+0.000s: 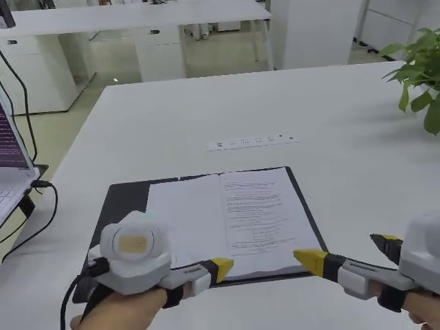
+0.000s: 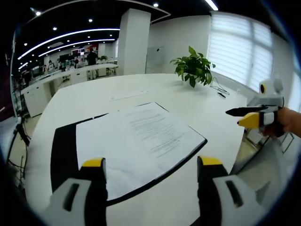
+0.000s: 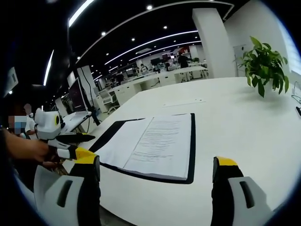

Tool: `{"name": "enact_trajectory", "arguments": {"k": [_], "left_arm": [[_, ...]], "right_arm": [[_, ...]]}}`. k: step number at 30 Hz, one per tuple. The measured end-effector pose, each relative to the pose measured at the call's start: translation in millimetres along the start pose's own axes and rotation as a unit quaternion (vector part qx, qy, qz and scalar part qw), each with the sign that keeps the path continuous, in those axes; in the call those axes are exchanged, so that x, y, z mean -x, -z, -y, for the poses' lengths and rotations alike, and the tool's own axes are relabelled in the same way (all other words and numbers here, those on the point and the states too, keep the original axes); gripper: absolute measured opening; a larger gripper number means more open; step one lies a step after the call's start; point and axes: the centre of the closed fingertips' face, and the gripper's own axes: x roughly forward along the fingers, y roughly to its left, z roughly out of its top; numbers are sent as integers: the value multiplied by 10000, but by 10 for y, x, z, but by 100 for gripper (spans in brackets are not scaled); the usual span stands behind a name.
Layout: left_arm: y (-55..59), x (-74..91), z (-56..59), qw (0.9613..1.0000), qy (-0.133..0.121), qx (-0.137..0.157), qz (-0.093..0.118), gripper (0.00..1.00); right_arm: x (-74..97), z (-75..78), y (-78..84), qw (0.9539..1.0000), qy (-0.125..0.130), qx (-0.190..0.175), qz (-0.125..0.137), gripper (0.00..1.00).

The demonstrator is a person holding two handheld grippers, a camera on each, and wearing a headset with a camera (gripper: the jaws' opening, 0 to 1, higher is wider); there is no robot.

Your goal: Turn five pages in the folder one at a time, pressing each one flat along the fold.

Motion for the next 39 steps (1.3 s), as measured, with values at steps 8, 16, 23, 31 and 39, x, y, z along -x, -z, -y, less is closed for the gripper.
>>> {"name": "enact_trajectory", "arguments": {"k": [8, 16, 23, 31, 39], "left_arm": [[4, -412, 372, 9994, 316, -124, -110, 75], [48, -776, 599, 9988, 437, -210, -50, 74], [111, -1087, 738, 9989, 436, -162, -39, 72], [177, -1359, 789, 9991, 361, -209, -29, 70], [255, -1534, 729, 9992, 184, -357, -8, 63]], "right_arm": [[22, 34, -34, 10000, 6, -52, 71, 99], [18, 48, -34, 9999, -7, -105, 99, 99], [1, 9, 4, 9998, -94, -159, 97, 99], [-21, -39, 18, 9995, -204, -186, 159, 99], [-44, -60, 24, 9995, -216, -161, 190, 98]]}}
